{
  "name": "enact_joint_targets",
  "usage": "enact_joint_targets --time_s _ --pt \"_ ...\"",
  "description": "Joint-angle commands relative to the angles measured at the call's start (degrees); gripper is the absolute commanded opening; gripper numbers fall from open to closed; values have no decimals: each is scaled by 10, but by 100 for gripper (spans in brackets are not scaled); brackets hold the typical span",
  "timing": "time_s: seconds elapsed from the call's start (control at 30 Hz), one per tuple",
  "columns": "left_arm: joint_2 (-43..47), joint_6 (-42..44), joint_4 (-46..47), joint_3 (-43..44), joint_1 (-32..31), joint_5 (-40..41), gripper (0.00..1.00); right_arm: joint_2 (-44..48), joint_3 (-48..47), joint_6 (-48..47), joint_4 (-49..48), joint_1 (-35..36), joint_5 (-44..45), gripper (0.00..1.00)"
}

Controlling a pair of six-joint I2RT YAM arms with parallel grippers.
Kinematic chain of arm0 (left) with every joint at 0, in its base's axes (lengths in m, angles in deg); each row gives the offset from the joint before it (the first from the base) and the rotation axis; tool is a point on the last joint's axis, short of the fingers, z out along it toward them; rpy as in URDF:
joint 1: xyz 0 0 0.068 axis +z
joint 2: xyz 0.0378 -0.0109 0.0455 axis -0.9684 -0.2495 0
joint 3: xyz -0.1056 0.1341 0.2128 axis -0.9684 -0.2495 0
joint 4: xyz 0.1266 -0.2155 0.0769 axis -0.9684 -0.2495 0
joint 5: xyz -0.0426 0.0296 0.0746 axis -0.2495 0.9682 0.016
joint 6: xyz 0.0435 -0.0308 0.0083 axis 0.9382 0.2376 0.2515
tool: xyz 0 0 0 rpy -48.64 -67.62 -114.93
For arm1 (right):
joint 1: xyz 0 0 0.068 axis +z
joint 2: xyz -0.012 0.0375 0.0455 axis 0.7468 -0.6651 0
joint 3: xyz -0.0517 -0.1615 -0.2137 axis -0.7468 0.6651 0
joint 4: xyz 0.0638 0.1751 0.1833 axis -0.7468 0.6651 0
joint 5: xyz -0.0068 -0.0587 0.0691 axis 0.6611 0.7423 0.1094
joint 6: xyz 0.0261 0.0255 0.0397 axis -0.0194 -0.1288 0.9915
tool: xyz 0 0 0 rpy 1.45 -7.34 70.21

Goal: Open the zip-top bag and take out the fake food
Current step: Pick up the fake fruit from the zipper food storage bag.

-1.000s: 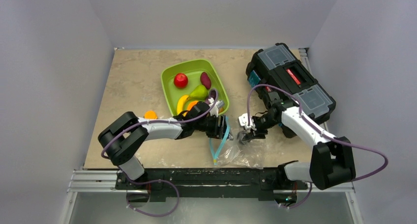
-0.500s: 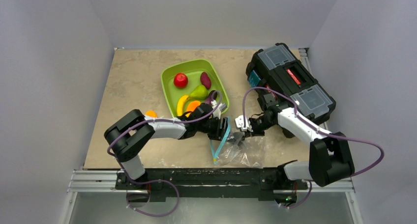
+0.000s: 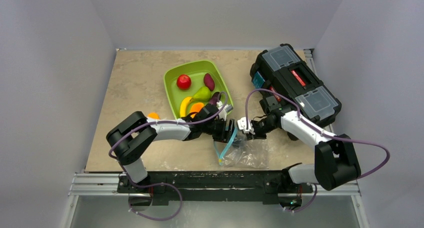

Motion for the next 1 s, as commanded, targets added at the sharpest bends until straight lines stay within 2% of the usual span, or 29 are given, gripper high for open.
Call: enact_joint_targets --time_s 0.0,0.53,0.77,0.97 --pt "-4 15 -5 30 -9 10 65 5 -8 28 -21 5 -61 0" --pt "-11 9 39 20 -19 42 72 -3 16 124 -75 4 -85 0" --pt "-11 13 32 24 -25 99 78 -24 15 136 -72 4 -91 0" --pt "2 20 -1 32 -35 147 78 -27 14 137 -74 4 -102 0"
